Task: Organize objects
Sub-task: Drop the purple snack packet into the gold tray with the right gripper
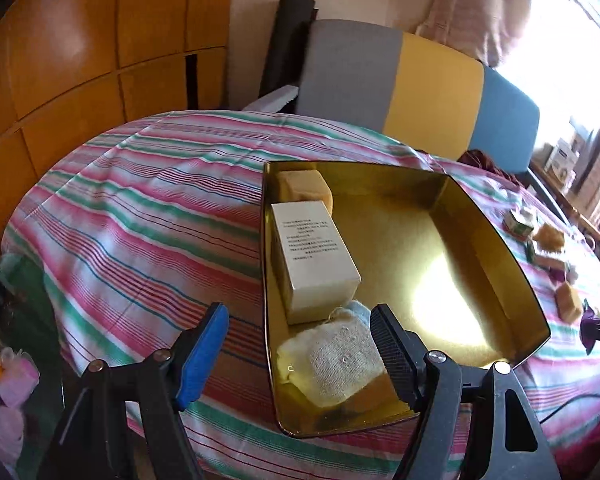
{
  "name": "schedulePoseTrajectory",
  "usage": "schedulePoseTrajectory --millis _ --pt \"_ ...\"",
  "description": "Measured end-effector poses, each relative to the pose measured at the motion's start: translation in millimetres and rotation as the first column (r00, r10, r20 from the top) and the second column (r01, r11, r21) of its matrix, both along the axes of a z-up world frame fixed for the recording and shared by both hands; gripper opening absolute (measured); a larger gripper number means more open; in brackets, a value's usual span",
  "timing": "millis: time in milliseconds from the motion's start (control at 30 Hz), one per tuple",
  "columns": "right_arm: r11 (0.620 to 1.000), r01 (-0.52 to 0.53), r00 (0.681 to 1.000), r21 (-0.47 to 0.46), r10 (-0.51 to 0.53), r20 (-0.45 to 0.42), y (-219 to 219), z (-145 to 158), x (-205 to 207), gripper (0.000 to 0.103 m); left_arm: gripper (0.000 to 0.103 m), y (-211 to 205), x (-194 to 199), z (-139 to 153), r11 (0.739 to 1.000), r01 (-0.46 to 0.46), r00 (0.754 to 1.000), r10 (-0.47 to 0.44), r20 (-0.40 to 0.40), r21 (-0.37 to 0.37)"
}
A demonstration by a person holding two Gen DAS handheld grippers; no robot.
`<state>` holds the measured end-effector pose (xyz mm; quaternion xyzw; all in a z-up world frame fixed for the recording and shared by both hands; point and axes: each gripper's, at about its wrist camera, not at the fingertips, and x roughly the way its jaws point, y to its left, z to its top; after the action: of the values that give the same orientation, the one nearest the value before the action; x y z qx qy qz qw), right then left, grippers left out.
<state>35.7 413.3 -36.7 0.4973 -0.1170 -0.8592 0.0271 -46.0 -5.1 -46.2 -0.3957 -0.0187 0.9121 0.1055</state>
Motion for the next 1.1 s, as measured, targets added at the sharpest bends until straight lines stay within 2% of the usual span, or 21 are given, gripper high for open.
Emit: schedulePoseTrajectory --millis 133,267,400,567,667,800,1100 --pt "0.99 -0.141 0.988 -0.023 0.139 -0.073 -60 26 -21 0.03 0.075 -6 2 5 0.999 -0.02 1.0 0.02 -0.002 0.026" --pt "0.956 -0.292 0.953 -0.041 0.287 -0.097 -131 35 -49 0.03 0.076 -14 3 9 0.998 -0.043 0.999 0.044 -0.009 0.051" --pt "0.917 -0.397 0.917 -0.042 0.394 -0.057 -190 19 -78 0.03 0.076 -21 4 10 0.996 -0.06 0.998 0.061 -0.011 0.059" --pt "0.879 -0.475 0.878 -0.045 0.476 0.048 -245 -21 -99 0.033 0.08 -31 5 9 0.994 -0.087 0.996 0.088 -0.008 0.065" --pt "0.865 -0.497 0.861 -0.071 0.501 0.086 -262 -37 -101 0.039 0.081 -37 5 8 0.993 -0.099 0.995 0.1 -0.01 0.068" --pt "0.854 -0.51 0.853 -0.101 0.517 0.067 -264 -38 -97 0.045 0.083 -40 5 7 0.991 -0.114 0.993 0.115 -0.008 0.073" --pt "0.897 -0.429 0.902 -0.105 0.431 -0.002 -230 -18 -85 0.049 0.083 -24 6 12 0.996 -0.077 0.997 0.078 -0.02 0.042"
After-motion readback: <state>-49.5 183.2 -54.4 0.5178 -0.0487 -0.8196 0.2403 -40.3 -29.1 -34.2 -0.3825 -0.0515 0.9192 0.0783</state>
